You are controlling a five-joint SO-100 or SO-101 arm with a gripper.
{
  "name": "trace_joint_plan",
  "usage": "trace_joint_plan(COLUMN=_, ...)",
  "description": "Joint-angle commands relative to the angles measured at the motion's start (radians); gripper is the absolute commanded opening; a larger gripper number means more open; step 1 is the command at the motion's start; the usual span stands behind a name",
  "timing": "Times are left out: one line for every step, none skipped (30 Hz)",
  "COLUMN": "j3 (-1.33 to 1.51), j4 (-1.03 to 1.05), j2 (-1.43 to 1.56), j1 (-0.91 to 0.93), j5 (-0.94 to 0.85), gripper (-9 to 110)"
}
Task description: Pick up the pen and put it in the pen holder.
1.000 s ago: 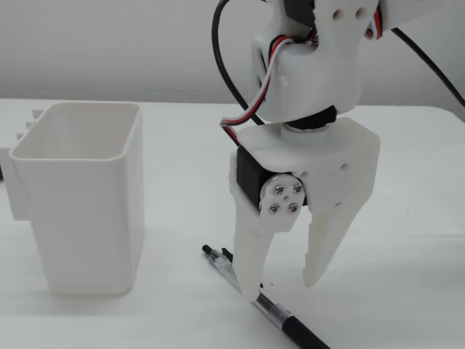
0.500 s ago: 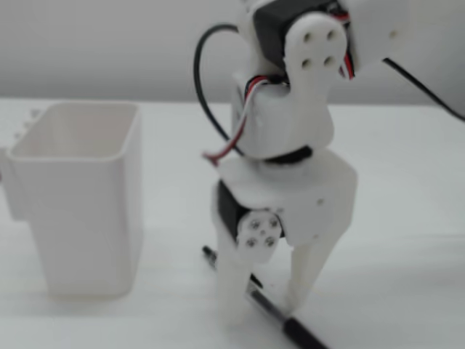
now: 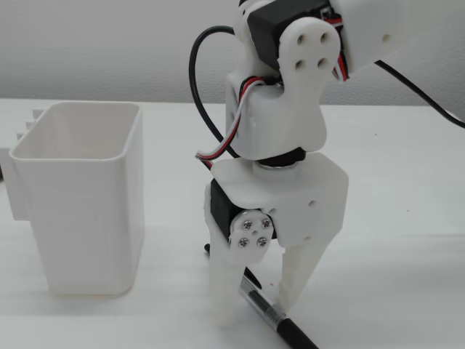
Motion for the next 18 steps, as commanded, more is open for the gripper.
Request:
trace_joint_plan(j3=0.003, j4=0.006, j2=-0.009, j1=0.028, j5=0.002, gripper=8)
trace_joint_plan(j3=0.003, j4=0.006, j2=-0.003, j1=0.029, j5=-0.008, gripper=5)
trace_joint_plan(j3=0.003, j4=0.006, j2=-0.003, j1=0.028, j5=-0.014, gripper=3)
trace_joint_plan(j3=0.003, j4=0.008, j2=-0.002, j1=0.026, j5=-0.014, gripper=0)
trace_joint_plan(j3=0.003, j4=0.008, j2=-0.002, j1=0.025, j5=-0.014, gripper=-1)
trace_joint_plan(j3=0.003, j4=0.008, j2=-0.002, j1=0.025, j5=-0.015, gripper=-1)
trace_joint_plan(j3=0.003, j4=0.008, j2=-0.002, j1=0.025, j5=-0.017, gripper=-1)
trace_joint_plan(j3=0.003, j4=0.009, j2=-0.002, j1=0.025, j5=-0.017, gripper=-1)
trace_joint_plan(j3=0.003, j4=0.009, j2=0.000, j1=0.025, j5=-0.018, gripper=-1)
trace_joint_plan(j3=0.003, j4=0.009, j2=0.002, j1=0.023, j5=-0.018, gripper=-1)
trace_joint_plan(j3=0.003, j4=0.011, j2=0.002, j1=0.023, j5=-0.018, gripper=-1)
trace_joint_plan(j3=0.003, j4=0.015, j2=0.005, j1=0.021, j5=-0.018, gripper=-1)
trace_joint_plan(j3=-0.003, j4=0.035, j2=0.012, j1=0.020, j5=-0.020, gripper=-1)
trace_joint_plan(j3=-0.006, j4=0.052, j2=0.029, j1=0.023, j5=-0.021, gripper=-1)
trace_joint_plan(j3=-0.008, j4=0.069, j2=0.057, j1=0.026, j5=-0.032, gripper=-1)
trace_joint_plan(j3=-0.008, j4=0.081, j2=0.094, j1=0.028, j5=-0.040, gripper=-1)
trace_joint_plan(j3=-0.008, j4=0.095, j2=0.137, j1=0.031, j5=-0.043, gripper=-1)
trace_joint_plan(j3=-0.008, j4=0.110, j2=0.189, j1=0.035, j5=-0.046, gripper=-1)
